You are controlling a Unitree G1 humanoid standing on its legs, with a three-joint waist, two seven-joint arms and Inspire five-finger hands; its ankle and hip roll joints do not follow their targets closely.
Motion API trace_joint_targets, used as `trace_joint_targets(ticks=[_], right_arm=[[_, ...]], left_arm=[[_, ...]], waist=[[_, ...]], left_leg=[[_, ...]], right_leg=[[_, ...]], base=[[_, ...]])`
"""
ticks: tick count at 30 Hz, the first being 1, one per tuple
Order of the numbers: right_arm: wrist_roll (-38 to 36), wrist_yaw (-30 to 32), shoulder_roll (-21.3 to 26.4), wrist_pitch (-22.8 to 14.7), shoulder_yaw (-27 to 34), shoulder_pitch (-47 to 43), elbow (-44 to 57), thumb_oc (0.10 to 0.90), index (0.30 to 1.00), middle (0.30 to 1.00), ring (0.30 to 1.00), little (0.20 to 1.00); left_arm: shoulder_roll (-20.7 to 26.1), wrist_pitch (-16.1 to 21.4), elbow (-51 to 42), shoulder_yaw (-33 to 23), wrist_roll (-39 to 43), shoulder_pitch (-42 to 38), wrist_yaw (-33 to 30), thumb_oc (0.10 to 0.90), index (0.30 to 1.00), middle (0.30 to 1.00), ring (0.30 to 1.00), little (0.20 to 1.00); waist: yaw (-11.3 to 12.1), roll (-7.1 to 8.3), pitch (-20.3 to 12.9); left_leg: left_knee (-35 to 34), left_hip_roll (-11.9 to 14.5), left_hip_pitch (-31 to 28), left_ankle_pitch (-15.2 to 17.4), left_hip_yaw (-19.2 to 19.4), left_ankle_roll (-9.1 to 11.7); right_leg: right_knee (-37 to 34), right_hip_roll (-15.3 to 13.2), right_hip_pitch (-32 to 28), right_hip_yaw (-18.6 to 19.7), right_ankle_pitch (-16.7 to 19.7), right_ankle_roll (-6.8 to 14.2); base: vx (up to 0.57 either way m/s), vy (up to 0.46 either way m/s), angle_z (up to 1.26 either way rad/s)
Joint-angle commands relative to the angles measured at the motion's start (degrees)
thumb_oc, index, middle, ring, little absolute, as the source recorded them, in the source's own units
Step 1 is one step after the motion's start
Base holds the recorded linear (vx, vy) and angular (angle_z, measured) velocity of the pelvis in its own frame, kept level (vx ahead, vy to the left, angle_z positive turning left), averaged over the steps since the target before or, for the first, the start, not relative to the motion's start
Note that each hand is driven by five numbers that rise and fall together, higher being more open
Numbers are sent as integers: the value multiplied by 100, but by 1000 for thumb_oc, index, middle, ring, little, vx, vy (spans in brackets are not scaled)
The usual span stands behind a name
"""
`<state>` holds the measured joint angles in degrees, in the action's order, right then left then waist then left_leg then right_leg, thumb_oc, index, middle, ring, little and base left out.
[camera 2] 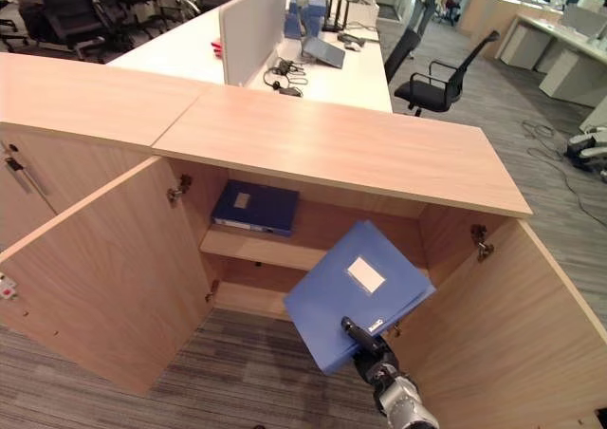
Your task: Put the empty folder in the office cabinet
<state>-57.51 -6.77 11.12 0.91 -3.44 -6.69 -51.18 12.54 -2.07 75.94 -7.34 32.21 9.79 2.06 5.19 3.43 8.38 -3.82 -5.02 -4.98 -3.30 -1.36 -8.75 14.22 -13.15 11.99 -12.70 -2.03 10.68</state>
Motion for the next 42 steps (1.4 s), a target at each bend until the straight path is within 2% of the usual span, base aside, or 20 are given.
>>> trace_joint_targets(ticks=[1, 3, 6, 7, 9, 11, 12, 15, 17, 21, 26, 32, 37, 39, 42], right_arm=[[-566, -116, 120, -618, 98, -519, 919, 400, 300, 300, 300, 300], [-752, -102, 73, -658, 110, -543, 1006, 400, 300, 300, 300, 300], [-954, -89, 11, -699, 151, -581, 1058, 400, 300, 300, 300, 300], [-1284, -156, -116, -649, 224, -618, 976, 400, 300, 300, 300, 300], [-1496, -212, -165, -645, 257, -644, 964, 400, 300, 300, 300, 300], [-1739, -249, -177, -715, 409, -579, 1060, 400, 300, 300, 300, 300], [-1739, -248, -177, -714, 410, -578, 1062, 400, 300, 300, 300, 300], [-1962, -286, -147, -830, 589, -636, 1152, 400, 300, 300, 300, 300], [-2116, -261, 42, -1067, 661, -878, 1447, 400, 300, 300, 300, 300], [-2388, -362, -51, -1291, 785, -976, 2025, 400, 300, 300, 300, 300], [-2565, -296, -89, -1433, 776, -1166, 2033, 400, 300, 300, 300, 300], [-2785, -31, -131, -1726, 749, -2123, 1626, 400, 300, 300, 300, 300], [-3121, 226, -136, -2078, 1097, -3076, 1152, 400, 300, 300, 300, 300], [-3295, 360, -54, -2136, 1179, -3533, 744, 400, 300, 300, 300, 300], [-3459, 595, 341, -2189, 1430, -4253, 40, 400, 300, 300, 300, 300]], left_arm=[[98, 137, -135, 138, -312, -249, 102, 800, 900, 900, 900, 900], [79, 175, -256, 342, -456, -332, 136, 800, 900, 900, 900, 900], [67, 170, -283, 415, -532, -342, 140, 800, 900, 900, 900, 900], [48, 189, -246, 463, -590, -346, 125, 800, 900, 900, 900, 900], [3, 180, -222, 458, -564, -301, 107, 800, 900, 900, 900, 900], [-73, 169, -205, 473, -508, -177, 65, 800, 900, 900, 900, 900], [-73, 168, -207, 474, -507, -177, 63, 800, 900, 900, 900, 900], [-128, 161, -200, 530, -500, -65, 50, 800, 900, 900, 900, 900], [-170, 239, -363, 652, -537, -4, -116, 800, 900, 900, 900, 900], [-161, 254, -418, 876, -799, 15, -90, 800, 900, 900, 900, 900], [-120, 283, -516, 991, -894, 70, -67, 800, 900, 900, 900, 900], [-39, 327, -704, 1257, -832, 110, -127, 800, 900, 900, 900, 900], [42, 385, -961, 1627, -870, 24, -221, 800, 900, 900, 900, 900], [87, 407, -1054, 1822, -856, -99, -272, 800, 900, 900, 900, 900], [127, 438, -1278, 2059, -738, -153, -292, 800, 900, 900, 900, 900]], waist=[[-210, 135, 249], [-314, 148, 252], [-359, 165, 203], [-374, 219, 80], [-374, 203, -33], [-414, 68, -176], [-434, 87, -186], [-462, -57, -253], [-463, -129, -280], [-479, -219, -246], [-467, -300, -218], [-303, -422, -67], [-135, -463, 181], [-51, -491, 289], [114, -562, 374]], left_leg=[[-118, -307, -282, 683, -336, 610], [-118, -386, -317, 732, -468, 615], [-118, -457, -322, 782, -574, 605], [-118, -561, -345, 891, -641, 600], [-118, -565, -372, 964, -708, 589], [-118, -369, -499, 1121, -836, 638], [-118, -393, -472, 1092, -854, 636], [-118, -171, -501, 1166, -949, 682], [-118, -71, -262, 1121, -1027, 748], [-118, -65, 30, 1060, -1060, 775], [-118, -125, 284, 981, -1093, 768], [-118, -235, 680, 851, -1186, 736], [-118, -329, 903, 737, -1317, 718], [-118, -363, 977, 694, -1375, 723], [-118, -421, 1135, 618, -1488, 731]], right_leg=[[-557, 438, 508, 141, 1342, -96], [-1032, 632, 602, 227, 1512, -65], [-1290, 713, 577, 155, 1642, -57], [-1633, 756, 339, 72, 1648, -116], [-1648, 801, 270, 61, 1667, -183], [-1651, 899, 126, -35, 1533, -259], [-1653, 868, 146, -45, 1549, -256], [-1638, 976, 63, -135, 1405, -333], [-1843, 1082, 65, -211, 1354, -382], [-1903, 1126, 227, -205, 1280, -434], [-1922, 1129, 404, -185, 1252, -468], [-1918, 1126, 742, -200, 1287, -508], [-1911, 1053, 857, -234, 1325, -513], [-1916, 1020, 890, -274, 1325, -507], [-1918, 961, 953, -370, 1329, -483]], base=[[97, -38, 18], [157, -53, 27], [197, -81, 40], [243, -101, 30], [371, -153, -3], [413, -183, 14], [207, -100, 55], [241, -134, 43], [236, -176, 27], [62, -83, 22], [-6, -28, 11], [-25, -29, 2], [-26, -38, 7], [-14, -46, 18], [-2, -52, 23]])
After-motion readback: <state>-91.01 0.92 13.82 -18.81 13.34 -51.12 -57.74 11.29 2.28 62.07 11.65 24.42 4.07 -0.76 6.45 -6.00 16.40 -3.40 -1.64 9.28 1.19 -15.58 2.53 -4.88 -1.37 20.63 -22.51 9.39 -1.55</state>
